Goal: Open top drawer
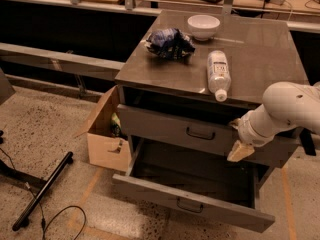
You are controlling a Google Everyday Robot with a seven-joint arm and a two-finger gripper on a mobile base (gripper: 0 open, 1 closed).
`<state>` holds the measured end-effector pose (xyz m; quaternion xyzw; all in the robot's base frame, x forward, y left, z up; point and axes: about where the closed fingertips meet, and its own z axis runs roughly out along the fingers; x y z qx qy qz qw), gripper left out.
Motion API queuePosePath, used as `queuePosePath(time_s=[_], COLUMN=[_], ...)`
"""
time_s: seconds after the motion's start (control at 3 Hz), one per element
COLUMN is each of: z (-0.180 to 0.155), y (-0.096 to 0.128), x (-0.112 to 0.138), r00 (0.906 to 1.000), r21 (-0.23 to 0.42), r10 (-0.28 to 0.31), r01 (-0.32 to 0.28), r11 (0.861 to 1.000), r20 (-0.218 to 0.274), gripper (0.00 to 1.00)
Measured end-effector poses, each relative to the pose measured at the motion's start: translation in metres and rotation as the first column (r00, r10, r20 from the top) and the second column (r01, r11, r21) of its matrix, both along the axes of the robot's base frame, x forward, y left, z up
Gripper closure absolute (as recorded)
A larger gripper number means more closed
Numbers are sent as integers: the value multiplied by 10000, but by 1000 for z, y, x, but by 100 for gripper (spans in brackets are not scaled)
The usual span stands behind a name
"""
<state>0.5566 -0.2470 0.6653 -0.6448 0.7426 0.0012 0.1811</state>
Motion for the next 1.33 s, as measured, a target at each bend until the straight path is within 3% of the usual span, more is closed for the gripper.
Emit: queuePosePath(time_s=[0.67, 1.0, 1.33], z=[3, 13, 13], y=[-3, -3, -3], x=[-15, -15, -15], r00=[9995, 9995, 9995], r21=[-17, -14, -14], r10=[70, 68, 68], r01=[-71, -68, -68], r11=[10000, 10000, 10000], r20=[-306, -309, -309], gripper=[88, 83, 60])
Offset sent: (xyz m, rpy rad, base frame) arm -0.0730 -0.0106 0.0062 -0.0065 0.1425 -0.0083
